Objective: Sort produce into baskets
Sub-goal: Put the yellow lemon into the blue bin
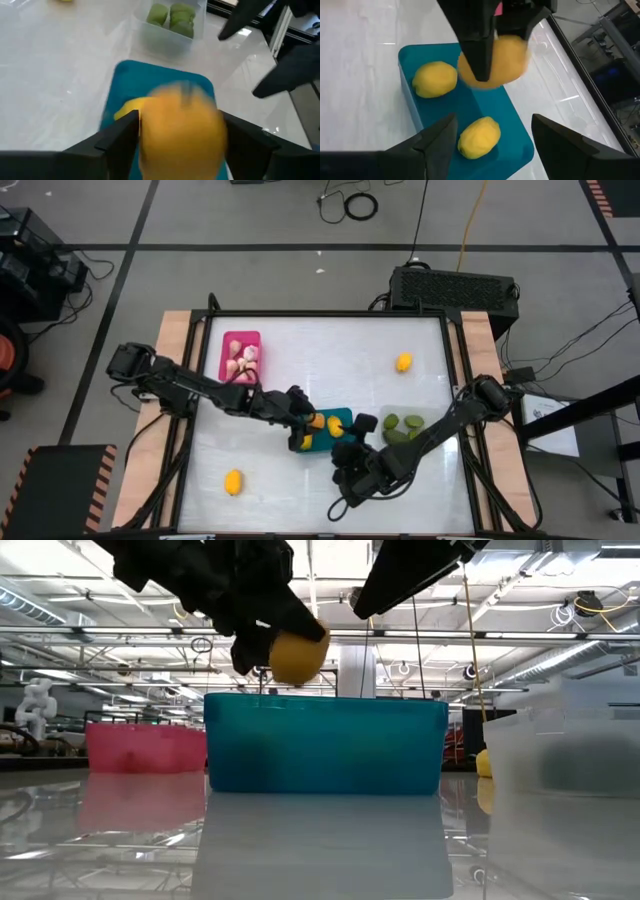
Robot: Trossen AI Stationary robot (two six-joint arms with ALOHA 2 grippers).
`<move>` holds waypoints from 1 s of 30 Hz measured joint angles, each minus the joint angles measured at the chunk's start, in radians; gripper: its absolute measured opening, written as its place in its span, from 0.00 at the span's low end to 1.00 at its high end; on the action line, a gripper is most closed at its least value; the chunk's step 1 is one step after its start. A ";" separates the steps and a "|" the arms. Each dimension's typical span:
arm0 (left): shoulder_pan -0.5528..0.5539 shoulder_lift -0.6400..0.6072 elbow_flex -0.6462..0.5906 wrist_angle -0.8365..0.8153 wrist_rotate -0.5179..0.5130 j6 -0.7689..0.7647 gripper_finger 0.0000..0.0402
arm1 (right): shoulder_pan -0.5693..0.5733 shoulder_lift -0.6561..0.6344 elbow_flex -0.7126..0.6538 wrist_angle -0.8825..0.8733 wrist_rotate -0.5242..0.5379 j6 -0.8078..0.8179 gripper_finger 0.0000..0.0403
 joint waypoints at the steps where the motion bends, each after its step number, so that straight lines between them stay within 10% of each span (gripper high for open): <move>1: 0.005 0.000 0.000 0.002 0.000 0.003 0.66 | 0.000 0.000 0.000 0.000 0.000 0.000 0.62; 8: 0.051 -0.033 0.043 -0.068 0.131 0.001 0.79 | 0.000 0.000 0.000 0.000 0.000 0.000 0.62; 14: 0.029 -0.121 0.237 -0.452 0.229 -0.139 0.79 | 0.000 0.000 0.000 0.000 0.000 0.000 0.62; 30: -0.392 -0.113 0.341 -1.101 0.119 -0.811 0.79 | -0.002 0.000 0.000 0.035 0.001 -0.010 0.62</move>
